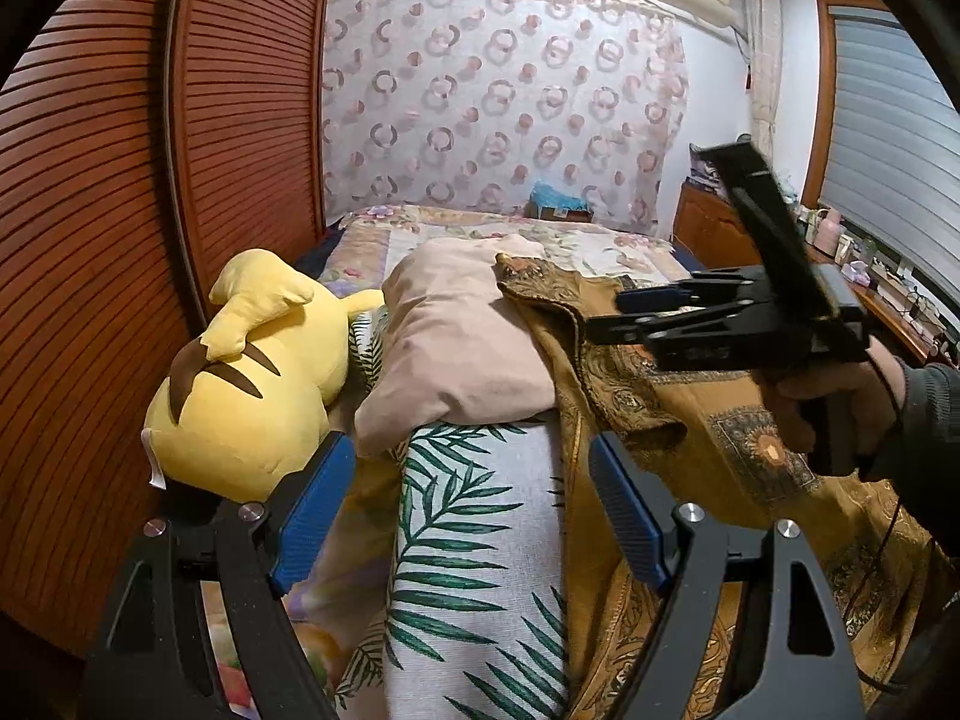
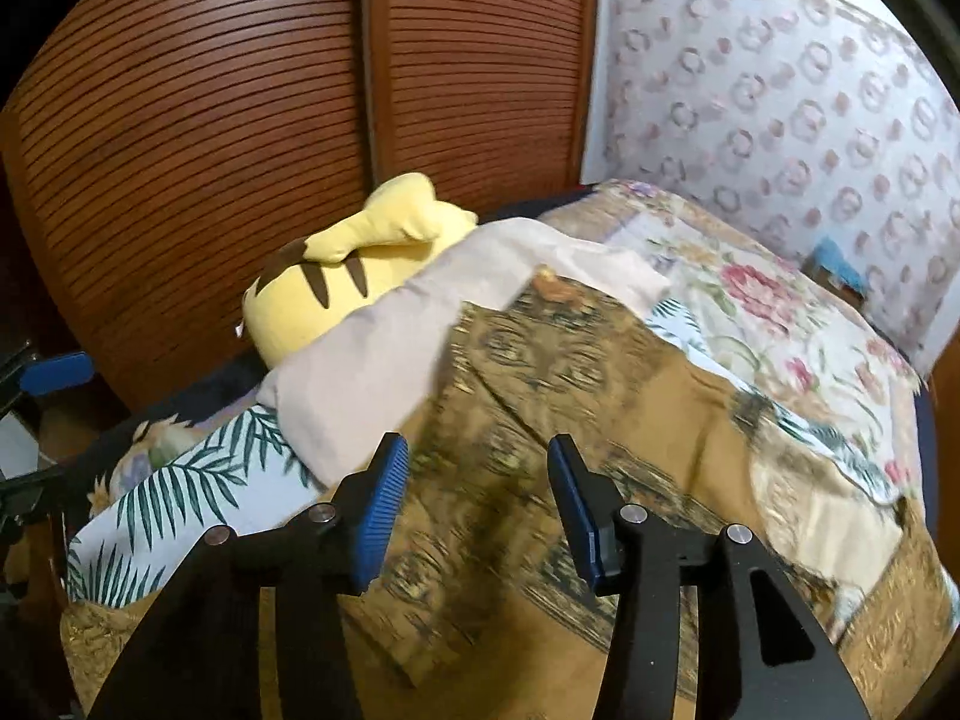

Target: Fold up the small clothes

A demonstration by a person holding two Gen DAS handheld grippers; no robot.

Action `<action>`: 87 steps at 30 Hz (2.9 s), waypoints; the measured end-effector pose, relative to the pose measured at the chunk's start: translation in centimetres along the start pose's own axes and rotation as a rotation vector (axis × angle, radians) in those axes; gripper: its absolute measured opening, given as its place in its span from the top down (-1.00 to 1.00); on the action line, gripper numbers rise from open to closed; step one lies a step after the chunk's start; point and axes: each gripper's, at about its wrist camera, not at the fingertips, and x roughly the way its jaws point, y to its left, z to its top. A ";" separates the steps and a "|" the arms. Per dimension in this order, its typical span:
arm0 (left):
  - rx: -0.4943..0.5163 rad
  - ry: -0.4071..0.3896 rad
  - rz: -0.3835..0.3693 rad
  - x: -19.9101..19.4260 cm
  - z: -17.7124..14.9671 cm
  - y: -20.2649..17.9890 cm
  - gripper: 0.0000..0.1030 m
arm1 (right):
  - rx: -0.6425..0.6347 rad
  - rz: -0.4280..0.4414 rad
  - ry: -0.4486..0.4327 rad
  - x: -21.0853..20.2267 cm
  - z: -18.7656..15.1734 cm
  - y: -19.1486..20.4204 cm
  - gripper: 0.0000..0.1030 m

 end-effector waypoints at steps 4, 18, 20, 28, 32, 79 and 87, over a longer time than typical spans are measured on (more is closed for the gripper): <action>0.006 0.007 -0.006 0.3 0.1 -0.3 -0.57 | -0.040 -0.051 0.021 1.9 0.9 0.1 0.03; 0.030 0.016 -0.044 1.5 0.5 -2.5 -0.57 | 0.112 -0.149 0.019 -4.2 -2.5 -7.1 0.54; 0.035 0.017 -0.051 1.6 0.7 -3.1 -0.57 | 0.119 -0.161 0.021 -5.5 -3.2 -7.5 0.27; 0.074 0.010 -0.088 2.3 1.9 -6.3 -0.57 | 0.165 -0.155 -0.046 -12.9 -6.0 -8.1 -0.02; 0.093 0.010 -0.110 2.8 2.5 -8.2 -0.57 | 0.175 -0.181 -0.075 -17.0 -7.9 -8.8 -0.04; 0.293 0.293 -0.211 13.1 1.8 -23.1 -0.57 | 0.604 -0.341 0.072 -31.9 -26.1 -19.4 0.07; 0.317 0.305 -0.199 13.7 1.4 -23.3 -0.58 | 0.578 -0.356 0.071 -31.9 -27.2 -19.3 0.30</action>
